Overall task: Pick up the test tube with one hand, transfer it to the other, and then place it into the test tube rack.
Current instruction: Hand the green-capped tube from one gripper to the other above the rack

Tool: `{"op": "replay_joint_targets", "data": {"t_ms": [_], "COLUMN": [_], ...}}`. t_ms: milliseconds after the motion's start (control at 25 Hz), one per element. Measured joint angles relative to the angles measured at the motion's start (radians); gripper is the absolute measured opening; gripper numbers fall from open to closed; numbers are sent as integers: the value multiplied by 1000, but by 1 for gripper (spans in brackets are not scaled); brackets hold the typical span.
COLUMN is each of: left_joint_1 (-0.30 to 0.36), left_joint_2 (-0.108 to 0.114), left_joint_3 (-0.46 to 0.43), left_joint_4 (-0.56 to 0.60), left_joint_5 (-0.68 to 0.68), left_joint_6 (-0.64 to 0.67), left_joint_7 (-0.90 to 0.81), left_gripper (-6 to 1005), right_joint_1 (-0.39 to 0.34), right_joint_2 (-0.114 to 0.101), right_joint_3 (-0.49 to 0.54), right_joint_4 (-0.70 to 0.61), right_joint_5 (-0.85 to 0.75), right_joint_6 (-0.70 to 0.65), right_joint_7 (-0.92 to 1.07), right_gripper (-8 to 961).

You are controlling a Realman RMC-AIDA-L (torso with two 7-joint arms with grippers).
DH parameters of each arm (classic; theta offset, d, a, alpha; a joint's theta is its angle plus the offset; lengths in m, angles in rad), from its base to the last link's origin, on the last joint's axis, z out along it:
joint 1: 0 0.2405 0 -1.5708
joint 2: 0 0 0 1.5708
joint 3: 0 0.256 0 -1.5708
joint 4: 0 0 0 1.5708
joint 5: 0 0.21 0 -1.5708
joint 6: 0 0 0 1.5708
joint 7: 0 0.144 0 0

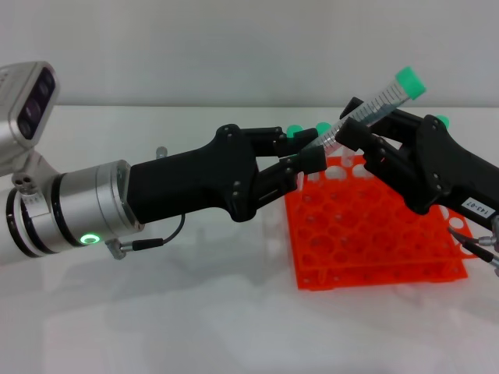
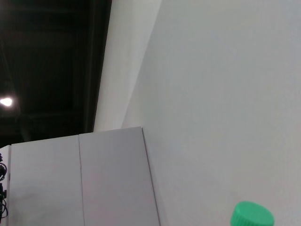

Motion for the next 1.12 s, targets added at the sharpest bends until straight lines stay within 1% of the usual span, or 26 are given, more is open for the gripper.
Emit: {"op": "replay_joint_targets", "data": {"t_ms": [480,1120], "left_joint_1": [4,4], "left_joint_2": [-1,-1], "left_joint_3": [0,1], "left_joint_4": [-1,-12], "left_joint_5": [-1,-6], "left_joint_6": [0,-15], "left_joint_7": [-1,-3], "left_gripper": [205,227], "right_joint_1": [-9,-5], "right_joint_2": [0,0], "right_joint_3": [8,0], "right_joint_4": [0,0], "right_joint_5": [0,17], "right_joint_6": [0,10], "right_joint_7": [-9,-10], "right_gripper": [227,226]}}
